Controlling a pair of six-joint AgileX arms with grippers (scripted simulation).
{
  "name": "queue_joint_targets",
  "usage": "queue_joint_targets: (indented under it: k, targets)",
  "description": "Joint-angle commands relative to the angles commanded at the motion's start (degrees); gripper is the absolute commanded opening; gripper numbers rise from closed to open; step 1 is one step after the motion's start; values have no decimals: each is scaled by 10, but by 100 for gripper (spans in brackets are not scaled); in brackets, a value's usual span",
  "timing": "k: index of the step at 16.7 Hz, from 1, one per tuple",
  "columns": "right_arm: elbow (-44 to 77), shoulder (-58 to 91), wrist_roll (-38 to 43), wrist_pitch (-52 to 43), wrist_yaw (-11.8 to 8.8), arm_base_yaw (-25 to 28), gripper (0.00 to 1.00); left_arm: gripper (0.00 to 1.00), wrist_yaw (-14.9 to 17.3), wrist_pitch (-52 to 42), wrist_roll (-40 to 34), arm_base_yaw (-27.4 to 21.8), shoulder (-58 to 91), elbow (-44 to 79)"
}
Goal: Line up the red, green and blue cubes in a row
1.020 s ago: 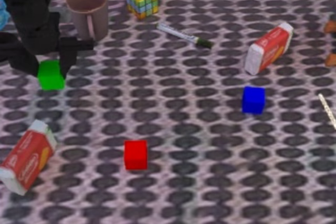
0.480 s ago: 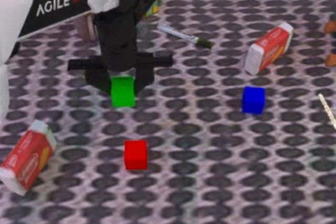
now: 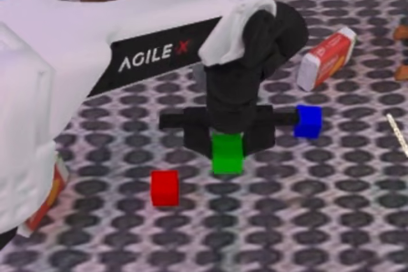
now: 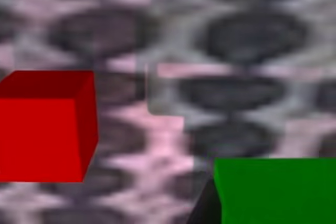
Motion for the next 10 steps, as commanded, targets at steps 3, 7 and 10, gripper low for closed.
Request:
queue_joint_targets:
  k: [3, 7, 10]
  targets:
    - [0, 0, 0, 0, 0, 0, 100, 0, 0, 0, -2, -2, 0, 0]
    - [0, 0, 0, 0, 0, 0, 100, 0, 0, 24, -1, 1, 7, -20]
    - [0, 0, 0, 0, 0, 0, 100, 0, 0, 94, 0, 0, 22, -66]
